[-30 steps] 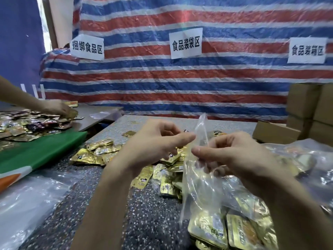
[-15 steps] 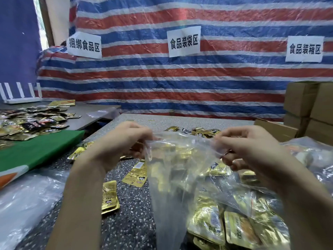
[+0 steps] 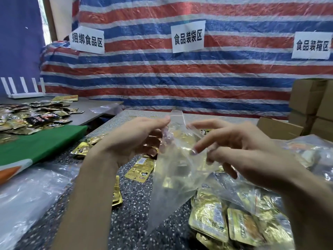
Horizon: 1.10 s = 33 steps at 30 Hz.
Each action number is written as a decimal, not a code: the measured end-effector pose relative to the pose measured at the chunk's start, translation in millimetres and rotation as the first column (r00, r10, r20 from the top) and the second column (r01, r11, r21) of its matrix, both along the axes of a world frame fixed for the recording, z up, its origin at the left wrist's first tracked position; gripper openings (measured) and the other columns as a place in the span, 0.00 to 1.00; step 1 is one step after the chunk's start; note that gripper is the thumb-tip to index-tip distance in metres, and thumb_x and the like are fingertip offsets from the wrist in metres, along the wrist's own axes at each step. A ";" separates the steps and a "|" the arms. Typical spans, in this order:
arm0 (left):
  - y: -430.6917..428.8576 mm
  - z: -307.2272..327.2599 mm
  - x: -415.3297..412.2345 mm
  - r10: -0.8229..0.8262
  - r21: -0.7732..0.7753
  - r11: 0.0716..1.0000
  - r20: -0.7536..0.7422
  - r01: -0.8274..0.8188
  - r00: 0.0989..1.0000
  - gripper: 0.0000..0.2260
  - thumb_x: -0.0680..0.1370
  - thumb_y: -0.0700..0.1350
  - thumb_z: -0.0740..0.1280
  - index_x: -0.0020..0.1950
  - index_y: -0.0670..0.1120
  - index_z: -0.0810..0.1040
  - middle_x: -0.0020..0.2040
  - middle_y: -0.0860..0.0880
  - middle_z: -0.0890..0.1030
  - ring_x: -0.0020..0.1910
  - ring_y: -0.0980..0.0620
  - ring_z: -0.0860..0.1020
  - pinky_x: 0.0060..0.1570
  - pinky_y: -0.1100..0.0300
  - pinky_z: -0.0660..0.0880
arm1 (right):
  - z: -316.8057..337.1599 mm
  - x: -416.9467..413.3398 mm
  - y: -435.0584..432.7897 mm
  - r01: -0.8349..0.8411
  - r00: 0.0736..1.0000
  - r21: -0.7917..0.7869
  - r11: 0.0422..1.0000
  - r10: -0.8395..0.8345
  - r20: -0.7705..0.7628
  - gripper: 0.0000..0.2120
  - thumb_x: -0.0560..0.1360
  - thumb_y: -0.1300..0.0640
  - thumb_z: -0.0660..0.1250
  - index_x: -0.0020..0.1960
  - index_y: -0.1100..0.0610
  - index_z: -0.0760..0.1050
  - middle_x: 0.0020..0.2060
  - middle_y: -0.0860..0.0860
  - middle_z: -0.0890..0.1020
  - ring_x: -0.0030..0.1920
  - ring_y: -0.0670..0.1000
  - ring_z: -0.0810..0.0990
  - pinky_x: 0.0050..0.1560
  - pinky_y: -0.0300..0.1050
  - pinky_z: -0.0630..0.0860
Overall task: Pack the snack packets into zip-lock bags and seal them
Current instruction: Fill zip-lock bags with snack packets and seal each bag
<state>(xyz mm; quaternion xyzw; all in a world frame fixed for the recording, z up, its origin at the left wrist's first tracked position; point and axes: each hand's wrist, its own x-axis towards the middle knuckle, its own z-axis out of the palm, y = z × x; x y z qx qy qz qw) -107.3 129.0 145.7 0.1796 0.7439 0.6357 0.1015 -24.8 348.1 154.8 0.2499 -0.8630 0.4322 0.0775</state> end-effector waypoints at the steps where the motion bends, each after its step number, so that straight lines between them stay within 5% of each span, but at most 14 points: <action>1: 3.7 -0.7 -0.4 0.027 -0.032 0.999 -0.018 -0.028 0.999 0.24 0.77 0.53 0.68 0.59 0.32 0.77 0.48 0.41 0.82 0.44 0.48 0.78 0.43 0.57 0.74 | -1.1 -0.4 -0.5 -0.029 0.998 -0.015 0.999 0.029 0.049 0.08 0.74 0.58 0.69 0.43 0.50 0.87 0.62 0.35 0.78 0.40 0.44 0.83 0.30 0.36 0.75; 3: 11.1 -1.1 1.8 0.068 -0.127 0.989 -0.083 -0.078 0.994 0.13 0.81 0.46 0.65 0.50 0.36 0.82 0.44 0.43 0.82 0.41 0.49 0.79 0.42 0.56 0.74 | -1.1 -2.1 -0.6 -0.065 0.984 -0.082 0.995 0.078 0.162 0.16 0.73 0.42 0.65 0.45 0.50 0.87 0.58 0.42 0.81 0.36 0.47 0.82 0.32 0.40 0.77; 5: 17.6 -1.5 5.9 0.033 -0.195 0.979 -0.105 -0.053 0.994 0.12 0.82 0.43 0.64 0.41 0.41 0.82 0.39 0.44 0.83 0.38 0.49 0.79 0.40 0.58 0.74 | -1.6 -4.1 2.8 0.009 0.988 -0.107 0.994 0.008 0.157 0.22 0.74 0.36 0.60 0.44 0.49 0.85 0.53 0.51 0.85 0.36 0.47 0.81 0.37 0.45 0.76; 8: 24.7 3.9 14.5 -0.052 -0.235 0.971 -0.069 0.035 0.996 0.15 0.83 0.45 0.60 0.42 0.38 0.78 0.38 0.41 0.80 0.33 0.49 0.78 0.32 0.63 0.76 | -1.4 -7.5 8.1 0.051 0.999 -0.001 0.999 -0.051 0.008 0.12 0.73 0.49 0.63 0.51 0.41 0.83 0.54 0.43 0.84 0.53 0.41 0.81 0.52 0.50 0.75; 11: 27.8 7.2 17.6 -0.103 -0.269 0.960 -0.096 0.074 0.990 0.16 0.84 0.47 0.57 0.47 0.35 0.75 0.45 0.34 0.77 0.39 0.40 0.77 0.47 0.48 0.78 | -3.6 -8.2 8.0 0.003 1.000 0.052 0.999 -0.003 -0.010 0.26 0.75 0.66 0.63 0.59 0.36 0.79 0.62 0.38 0.79 0.65 0.40 0.74 0.63 0.52 0.75; 15: 23.4 1.9 19.9 -0.280 -0.208 0.944 -0.088 0.257 0.956 0.24 0.76 0.53 0.66 0.52 0.29 0.78 0.40 0.39 0.81 0.35 0.46 0.80 0.41 0.53 0.78 | -3.2 -8.3 5.5 0.005 0.993 -0.020 1.000 -0.007 -0.121 0.13 0.72 0.61 0.70 0.46 0.43 0.82 0.58 0.39 0.79 0.65 0.40 0.75 0.61 0.50 0.78; 17: 18.0 -0.2 17.2 -0.399 -0.185 0.905 -0.049 0.384 0.916 0.17 0.75 0.47 0.72 0.49 0.32 0.78 0.40 0.39 0.82 0.35 0.44 0.81 0.42 0.51 0.80 | -2.3 -7.2 7.6 0.001 0.991 -0.033 0.999 -0.005 -0.134 0.08 0.67 0.59 0.69 0.41 0.47 0.82 0.56 0.41 0.80 0.64 0.41 0.76 0.59 0.49 0.78; 21: 6.8 -1.3 9.7 -0.498 -0.119 0.862 -0.017 0.493 0.867 0.18 0.67 0.35 0.75 0.52 0.37 0.73 0.46 0.36 0.78 0.42 0.40 0.80 0.45 0.46 0.80 | -2.4 -5.8 11.5 -0.056 0.996 0.050 0.997 0.059 -0.068 0.05 0.71 0.59 0.69 0.42 0.49 0.80 0.49 0.46 0.83 0.55 0.46 0.81 0.56 0.52 0.80; 25: -4.7 2.0 8.1 -0.363 0.043 0.929 -0.101 0.368 0.926 0.10 0.70 0.29 0.68 0.50 0.37 0.75 0.45 0.38 0.79 0.41 0.41 0.82 0.41 0.51 0.81 | -2.4 -4.7 16.4 -0.093 0.995 0.009 0.996 0.093 -0.043 0.04 0.74 0.58 0.73 0.49 0.55 0.85 0.47 0.48 0.86 0.51 0.49 0.85 0.54 0.50 0.82; 29: -14.3 6.4 9.7 -0.302 -0.096 0.953 -0.292 0.287 0.907 0.05 0.70 0.33 0.69 0.45 0.39 0.78 0.40 0.41 0.81 0.37 0.50 0.78 0.38 0.62 0.75 | -3.3 -5.7 16.8 -0.075 0.994 -0.015 0.997 0.073 -0.081 0.10 0.72 0.51 0.71 0.50 0.54 0.85 0.46 0.48 0.87 0.50 0.49 0.85 0.53 0.48 0.82; 33: -14.4 6.0 12.8 -0.328 -0.203 0.941 -0.336 0.273 0.883 0.09 0.73 0.44 0.73 0.49 0.40 0.81 0.48 0.38 0.83 0.47 0.45 0.80 0.50 0.51 0.75 | -4.8 -8.3 13.8 -0.034 0.994 -0.014 0.999 0.033 -0.101 0.09 0.73 0.47 0.69 0.48 0.50 0.84 0.45 0.49 0.85 0.49 0.50 0.83 0.50 0.52 0.80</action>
